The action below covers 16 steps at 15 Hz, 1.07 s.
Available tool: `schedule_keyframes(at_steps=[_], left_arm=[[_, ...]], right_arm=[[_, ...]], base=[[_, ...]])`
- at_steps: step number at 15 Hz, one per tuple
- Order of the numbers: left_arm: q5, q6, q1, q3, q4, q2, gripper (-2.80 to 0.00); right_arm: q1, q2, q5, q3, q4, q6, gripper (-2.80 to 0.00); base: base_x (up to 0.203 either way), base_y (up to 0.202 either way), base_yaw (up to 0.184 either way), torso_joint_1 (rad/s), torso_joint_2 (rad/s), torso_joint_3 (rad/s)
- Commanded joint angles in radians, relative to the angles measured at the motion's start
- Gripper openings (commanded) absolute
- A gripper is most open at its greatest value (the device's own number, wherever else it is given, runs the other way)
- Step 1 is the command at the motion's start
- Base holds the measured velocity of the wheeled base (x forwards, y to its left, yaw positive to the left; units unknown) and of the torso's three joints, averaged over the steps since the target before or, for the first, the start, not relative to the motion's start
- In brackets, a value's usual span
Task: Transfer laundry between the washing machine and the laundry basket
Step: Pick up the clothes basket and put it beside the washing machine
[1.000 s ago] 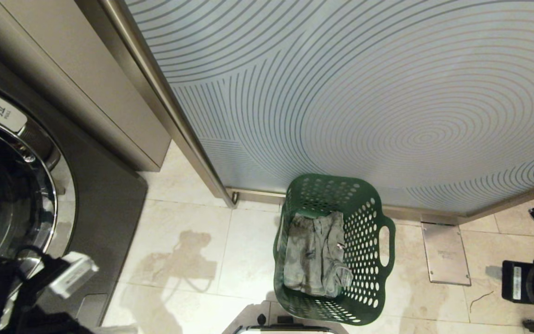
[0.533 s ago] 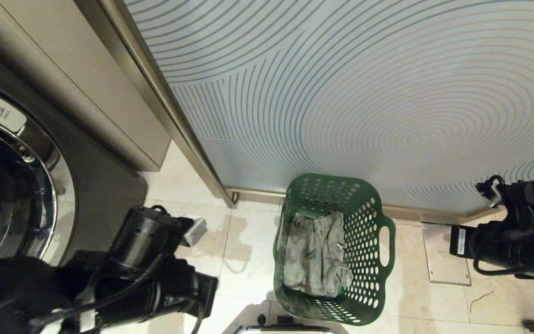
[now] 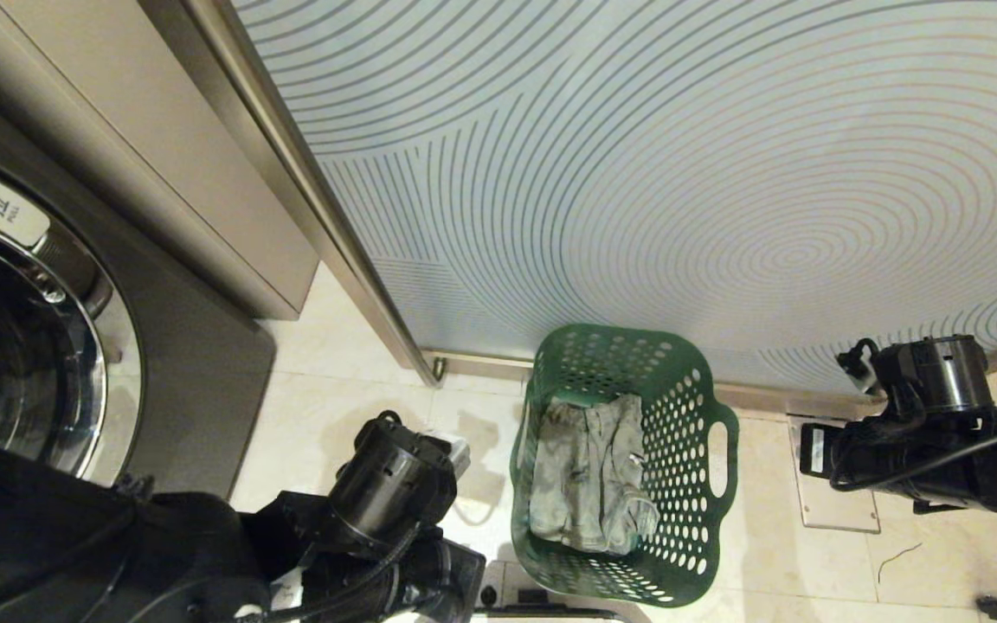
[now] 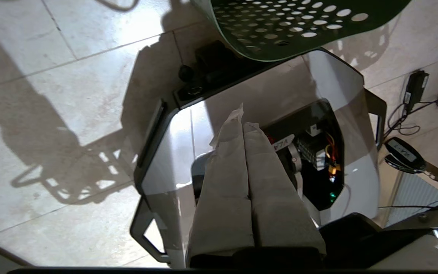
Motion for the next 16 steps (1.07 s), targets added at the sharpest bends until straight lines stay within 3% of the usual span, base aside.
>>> schedule_keyframes(at_steps=[1,3,4,10,16], left_arm=[[0.002,-0.011,-0.02,-0.005,-0.006,0.025,-2.8],[0.008,-0.014,-0.038,-0.017,-0.063,0.07,-2.8],[0.02,-0.014,-0.043,-0.032,-0.104,0.098,0.0],[0.194,-0.012,-0.047,-0.118,-0.207,0.216,0.0],[0.21,0.023,-0.048,-0.173,-0.209,0.265,0.0]], right_arm=[[0.001,0.005,-0.006,-0.007,-0.001,0.002,-2.8],[-0.001,0.005,-0.014,-0.008,-0.001,0.002,-2.8],[-0.001,0.006,-0.015,-0.011,0.0,0.001,-2.8],[0.001,0.006,-0.032,-0.013,0.026,-0.003,-2.8],[0.001,0.01,-0.033,-0.005,0.027,-0.002,-2.8]], base=[[0.0,0.0,0.0,0.0,0.0,0.0],[0.0,0.0,0.0,0.0,0.0,0.0],[0.0,0.0,0.0,0.0,0.0,0.0],[0.0,0.0,0.0,0.0,0.0,0.0],[0.0,0.0,0.0,0.0,0.0,0.0]])
